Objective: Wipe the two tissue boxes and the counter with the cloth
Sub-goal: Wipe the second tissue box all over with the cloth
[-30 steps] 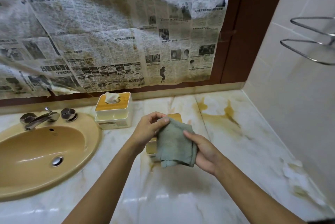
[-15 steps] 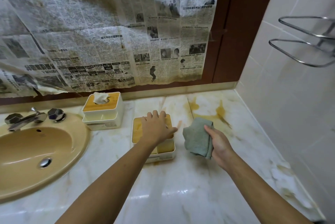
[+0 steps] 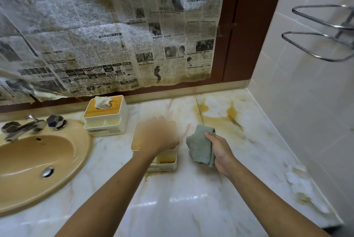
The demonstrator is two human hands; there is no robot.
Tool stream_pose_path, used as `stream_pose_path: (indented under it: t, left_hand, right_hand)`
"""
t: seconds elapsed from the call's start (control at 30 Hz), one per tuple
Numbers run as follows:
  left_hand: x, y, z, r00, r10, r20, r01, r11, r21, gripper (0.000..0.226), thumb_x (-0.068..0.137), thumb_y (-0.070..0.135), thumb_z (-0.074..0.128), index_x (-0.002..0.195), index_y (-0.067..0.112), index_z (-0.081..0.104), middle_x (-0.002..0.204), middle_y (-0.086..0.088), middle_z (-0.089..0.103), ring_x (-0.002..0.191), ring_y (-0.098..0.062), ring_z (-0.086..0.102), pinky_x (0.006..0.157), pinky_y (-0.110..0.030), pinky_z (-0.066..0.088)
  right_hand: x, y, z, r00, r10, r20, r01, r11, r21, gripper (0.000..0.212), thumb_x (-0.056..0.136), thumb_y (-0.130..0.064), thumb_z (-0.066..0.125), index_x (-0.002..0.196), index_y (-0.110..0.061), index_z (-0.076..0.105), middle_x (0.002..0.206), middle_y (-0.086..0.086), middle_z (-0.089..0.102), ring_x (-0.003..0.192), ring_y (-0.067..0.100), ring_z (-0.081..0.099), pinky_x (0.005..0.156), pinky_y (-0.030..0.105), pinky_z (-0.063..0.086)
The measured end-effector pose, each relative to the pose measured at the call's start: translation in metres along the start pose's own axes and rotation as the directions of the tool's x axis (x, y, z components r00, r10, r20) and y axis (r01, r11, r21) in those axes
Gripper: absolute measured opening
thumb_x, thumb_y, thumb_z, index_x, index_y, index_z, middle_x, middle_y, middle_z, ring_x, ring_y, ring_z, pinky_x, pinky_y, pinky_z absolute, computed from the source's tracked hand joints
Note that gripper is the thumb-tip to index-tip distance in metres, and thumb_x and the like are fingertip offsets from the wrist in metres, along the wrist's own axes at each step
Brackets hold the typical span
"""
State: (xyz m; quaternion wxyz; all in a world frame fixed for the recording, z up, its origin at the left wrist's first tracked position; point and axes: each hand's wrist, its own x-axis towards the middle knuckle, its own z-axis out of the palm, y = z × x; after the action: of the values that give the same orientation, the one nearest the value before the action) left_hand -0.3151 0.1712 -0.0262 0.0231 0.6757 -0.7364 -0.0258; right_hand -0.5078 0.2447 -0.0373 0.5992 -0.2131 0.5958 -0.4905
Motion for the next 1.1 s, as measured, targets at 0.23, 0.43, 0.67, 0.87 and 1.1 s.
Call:
stream_pose_path:
  t: [0.23, 0.43, 0.67, 0.87, 1.1]
  left_hand:
    - [-0.012, -0.056, -0.007, 0.991, 0.128, -0.038, -0.129, 0.991, -0.035, 0.079, 0.060, 0.069, 0.070, 0.126, 0.034, 0.043, 0.126, 0.006, 0.046, 0.118, -0.021, 0.039, 0.098, -0.042, 0.029]
    - [-0.025, -0.099, -0.009, 0.996, 0.088, 0.007, -0.086, 0.987, -0.134, 0.078, 0.059, 0.079, 0.070, 0.123, 0.041, 0.051, 0.128, 0.008, 0.045, 0.121, -0.020, 0.038, 0.096, -0.041, 0.025]
    - [-0.032, -0.132, -0.011, 0.995, 0.078, 0.063, -0.056, 0.952, -0.300, 0.026, 0.087, 0.061, 0.059, 0.111, 0.054, 0.057, 0.128, 0.012, 0.047, 0.127, -0.017, 0.035, 0.091, -0.035, 0.016]
    - [-0.036, -0.156, -0.018, 0.971, 0.184, 0.152, -0.125, 0.935, -0.332, 0.046, 0.070, 0.069, 0.064, 0.114, 0.058, 0.056, 0.135, 0.018, 0.050, 0.125, -0.013, 0.031, 0.093, -0.039, 0.020]
    - [-0.037, -0.162, -0.012, 0.974, 0.216, 0.068, -0.188, 0.940, -0.286, 0.047, 0.075, 0.055, 0.071, 0.120, 0.050, 0.065, 0.130, 0.023, 0.052, 0.123, -0.014, 0.033, 0.093, -0.041, 0.023]
  right_hand:
    - [-0.005, 0.015, 0.014, 0.996, 0.027, 0.084, -0.020, 0.996, -0.084, 0.029, 0.102, -0.028, 0.051, 0.103, -0.006, 0.070, 0.094, 0.015, 0.076, 0.085, 0.033, 0.074, 0.073, 0.044, 0.058]
    - [-0.007, 0.032, 0.040, 0.980, 0.084, 0.182, -0.071, 0.994, -0.077, 0.036, 0.103, -0.032, 0.045, 0.105, -0.007, 0.070, 0.099, 0.018, 0.075, 0.084, 0.031, 0.072, 0.071, 0.043, 0.056]
    - [-0.017, 0.066, 0.085, 0.961, 0.185, 0.208, -0.215, 0.967, 0.136, 0.033, 0.102, -0.040, 0.047, 0.111, -0.016, 0.068, 0.109, 0.007, 0.075, 0.107, 0.022, 0.068, 0.099, 0.042, 0.052]
    - [-0.031, 0.091, 0.123, 0.940, 0.239, 0.244, -0.299, 0.921, 0.249, 0.043, 0.101, -0.049, 0.045, 0.118, -0.014, 0.065, 0.103, 0.000, 0.077, 0.098, 0.009, 0.070, 0.080, 0.026, 0.053]
    - [-0.047, 0.105, 0.145, 0.990, 0.010, 0.143, -0.015, 0.999, 0.032, 0.033, 0.104, -0.037, 0.046, 0.131, -0.029, 0.063, 0.118, -0.012, 0.071, 0.107, -0.002, 0.065, 0.077, 0.011, 0.049]
